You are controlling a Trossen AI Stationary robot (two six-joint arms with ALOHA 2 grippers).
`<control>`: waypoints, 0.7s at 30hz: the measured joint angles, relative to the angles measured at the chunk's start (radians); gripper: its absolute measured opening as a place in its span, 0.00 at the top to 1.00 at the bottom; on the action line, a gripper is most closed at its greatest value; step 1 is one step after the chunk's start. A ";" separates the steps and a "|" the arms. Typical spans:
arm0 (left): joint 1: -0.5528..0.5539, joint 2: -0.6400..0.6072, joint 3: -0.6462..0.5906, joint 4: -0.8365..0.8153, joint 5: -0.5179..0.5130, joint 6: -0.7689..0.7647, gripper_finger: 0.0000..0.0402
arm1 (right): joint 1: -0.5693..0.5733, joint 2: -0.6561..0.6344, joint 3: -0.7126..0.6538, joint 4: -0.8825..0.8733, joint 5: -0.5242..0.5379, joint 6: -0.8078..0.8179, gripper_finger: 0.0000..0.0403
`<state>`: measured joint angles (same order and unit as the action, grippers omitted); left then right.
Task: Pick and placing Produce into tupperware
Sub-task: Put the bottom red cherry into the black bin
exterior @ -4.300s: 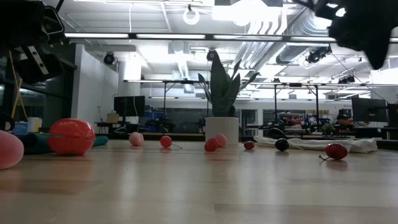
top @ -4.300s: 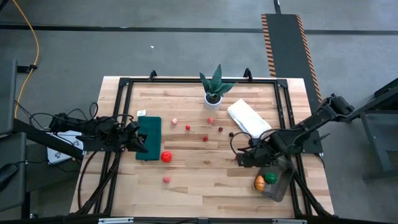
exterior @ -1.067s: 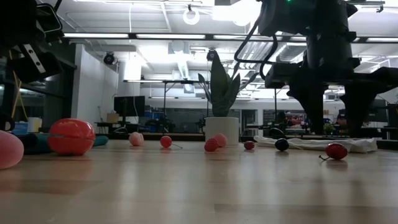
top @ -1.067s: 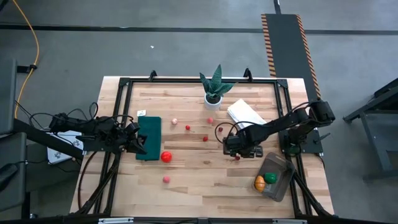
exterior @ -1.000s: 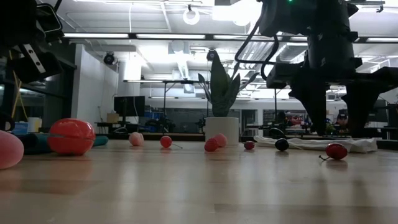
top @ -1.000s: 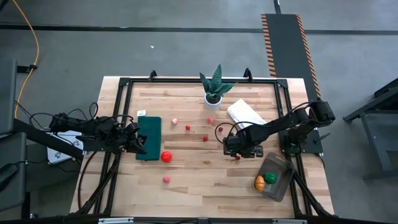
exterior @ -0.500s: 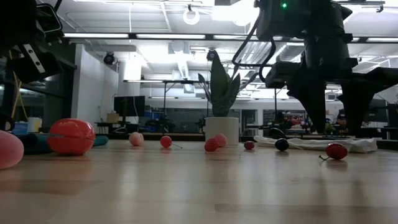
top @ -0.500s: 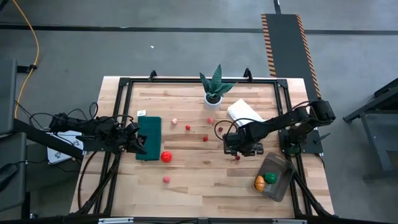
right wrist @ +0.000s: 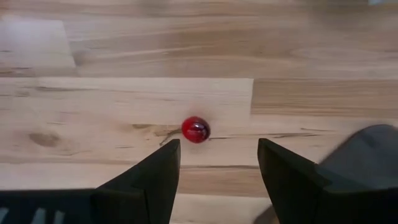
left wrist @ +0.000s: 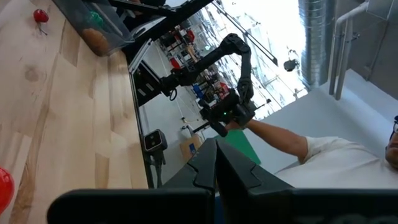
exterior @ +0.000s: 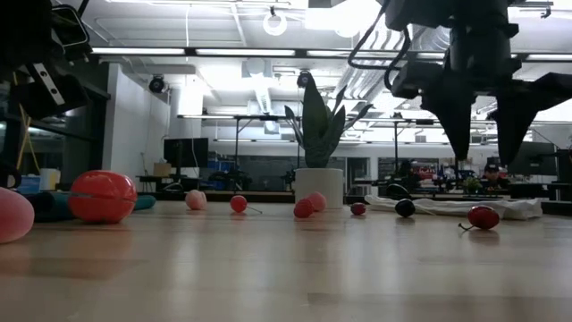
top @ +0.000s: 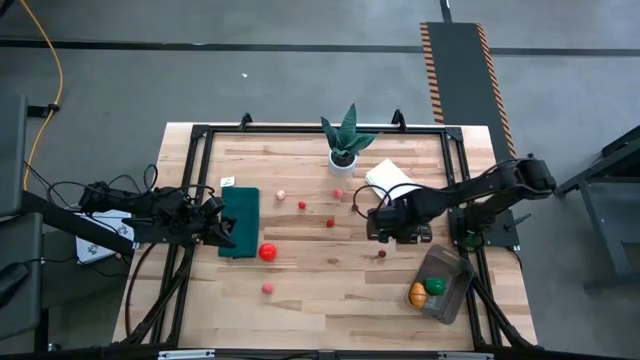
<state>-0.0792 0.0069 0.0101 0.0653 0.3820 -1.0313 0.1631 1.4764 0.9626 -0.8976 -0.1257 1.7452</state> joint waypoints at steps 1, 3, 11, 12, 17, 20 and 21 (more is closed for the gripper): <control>0.000 0.000 0.000 0.000 0.000 0.000 1.00 | 0.000 -0.012 -0.015 0.023 0.001 0.004 0.49; 0.000 0.000 0.000 0.000 0.000 -0.001 1.00 | 0.010 -0.041 -0.072 0.104 0.004 0.042 0.49; 0.000 0.000 0.000 0.001 0.011 -0.023 1.00 | 0.096 -0.163 -0.254 0.276 0.032 0.237 0.49; 0.000 0.000 0.000 0.001 0.011 -0.023 1.00 | 0.097 -0.172 -0.253 0.273 0.037 0.234 0.49; 0.000 0.000 0.000 0.001 0.011 -0.022 1.00 | 0.085 -0.173 -0.222 0.217 0.060 0.186 0.49; 0.000 0.000 0.000 0.001 0.011 -0.021 1.00 | 0.075 -0.158 -0.214 0.215 0.062 0.165 0.49; 0.000 0.000 0.000 0.001 0.009 -0.021 1.00 | 0.072 -0.151 -0.208 0.217 0.062 0.159 0.49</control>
<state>-0.0788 0.0067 0.0097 0.0661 0.3912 -1.0526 0.2350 1.3252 0.7545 -0.6803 -0.0639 1.9041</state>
